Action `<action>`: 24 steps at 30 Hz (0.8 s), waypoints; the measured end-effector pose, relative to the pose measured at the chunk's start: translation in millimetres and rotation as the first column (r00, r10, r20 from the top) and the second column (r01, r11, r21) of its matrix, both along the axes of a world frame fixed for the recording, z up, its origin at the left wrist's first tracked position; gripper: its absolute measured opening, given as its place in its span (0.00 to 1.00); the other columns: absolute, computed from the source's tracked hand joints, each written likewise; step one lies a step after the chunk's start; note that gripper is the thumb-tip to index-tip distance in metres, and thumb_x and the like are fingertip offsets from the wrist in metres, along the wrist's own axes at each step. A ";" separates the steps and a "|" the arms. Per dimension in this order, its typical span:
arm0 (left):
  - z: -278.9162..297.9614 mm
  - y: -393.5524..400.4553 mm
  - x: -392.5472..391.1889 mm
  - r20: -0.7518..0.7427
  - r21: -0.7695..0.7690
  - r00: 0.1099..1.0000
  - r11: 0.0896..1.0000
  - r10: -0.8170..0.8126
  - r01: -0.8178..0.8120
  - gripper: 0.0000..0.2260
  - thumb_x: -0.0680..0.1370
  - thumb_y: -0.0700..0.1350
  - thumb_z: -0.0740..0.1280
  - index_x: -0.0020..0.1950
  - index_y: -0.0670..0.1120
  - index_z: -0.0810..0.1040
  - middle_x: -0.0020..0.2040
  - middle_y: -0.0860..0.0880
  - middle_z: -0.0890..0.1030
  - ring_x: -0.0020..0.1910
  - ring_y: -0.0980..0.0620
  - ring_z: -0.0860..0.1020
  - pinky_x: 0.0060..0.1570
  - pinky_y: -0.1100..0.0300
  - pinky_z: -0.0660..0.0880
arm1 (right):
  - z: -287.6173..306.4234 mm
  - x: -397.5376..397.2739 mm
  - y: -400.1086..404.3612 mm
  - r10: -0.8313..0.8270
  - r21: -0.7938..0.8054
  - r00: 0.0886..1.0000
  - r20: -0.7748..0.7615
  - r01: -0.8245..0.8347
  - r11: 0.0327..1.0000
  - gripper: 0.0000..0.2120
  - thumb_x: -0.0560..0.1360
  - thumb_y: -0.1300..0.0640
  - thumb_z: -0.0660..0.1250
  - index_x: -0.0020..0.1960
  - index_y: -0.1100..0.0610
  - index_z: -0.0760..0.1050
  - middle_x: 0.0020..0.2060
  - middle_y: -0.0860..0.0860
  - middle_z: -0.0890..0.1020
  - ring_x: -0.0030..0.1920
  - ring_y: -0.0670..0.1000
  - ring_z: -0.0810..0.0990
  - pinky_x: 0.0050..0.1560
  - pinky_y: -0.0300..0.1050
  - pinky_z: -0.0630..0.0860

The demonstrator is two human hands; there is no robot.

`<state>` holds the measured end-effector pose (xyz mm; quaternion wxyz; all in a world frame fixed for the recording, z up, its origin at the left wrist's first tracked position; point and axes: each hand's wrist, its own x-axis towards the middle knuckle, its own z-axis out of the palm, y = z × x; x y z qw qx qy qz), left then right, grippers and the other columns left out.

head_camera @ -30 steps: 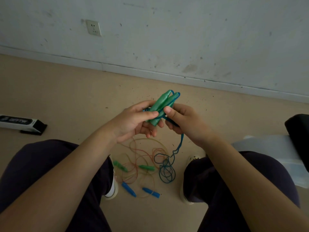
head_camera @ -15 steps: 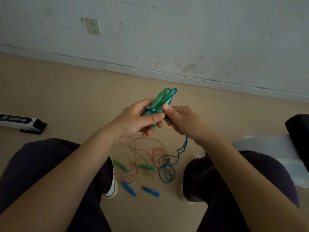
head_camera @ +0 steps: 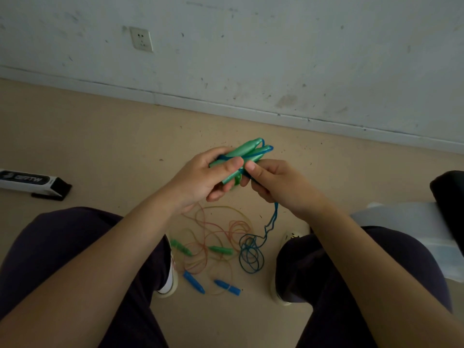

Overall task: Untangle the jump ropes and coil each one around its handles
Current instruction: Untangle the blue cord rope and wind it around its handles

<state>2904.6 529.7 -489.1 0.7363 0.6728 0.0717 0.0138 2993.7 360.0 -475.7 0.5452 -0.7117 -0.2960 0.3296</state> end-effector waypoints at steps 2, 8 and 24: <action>0.4 0.6 1.2 -0.012 0.020 1.000 1.000 0.019 -0.018 0.16 0.76 0.57 0.70 0.61 0.51 0.79 0.33 0.44 0.74 0.24 0.53 0.64 0.23 0.63 0.61 | 1.4 1.3 -2.2 0.006 0.010 1.000 -0.027 -0.006 1.000 0.18 0.82 0.49 0.60 0.46 0.63 0.77 0.27 0.49 0.66 0.25 0.46 0.61 0.26 0.38 0.59; 7.1 -5.0 -2.8 -0.026 0.102 0.994 0.988 -0.109 0.111 0.16 0.76 0.52 0.67 0.62 0.51 0.77 0.31 0.53 0.76 0.24 0.55 0.65 0.26 0.60 0.61 | 2.6 -1.2 1.7 -0.140 -0.089 0.990 -0.011 0.138 0.986 0.34 0.77 0.31 0.55 0.39 0.63 0.76 0.26 0.53 0.69 0.23 0.47 0.63 0.26 0.41 0.60; 2.8 -8.0 1.5 -0.099 -0.076 0.992 0.994 -0.083 0.076 0.25 0.75 0.66 0.61 0.61 0.49 0.74 0.35 0.45 0.72 0.24 0.54 0.60 0.25 0.63 0.57 | 0.8 -1.8 3.1 -0.045 0.088 0.990 -0.132 0.057 0.994 0.11 0.81 0.56 0.62 0.40 0.55 0.71 0.26 0.47 0.65 0.25 0.44 0.60 0.25 0.36 0.59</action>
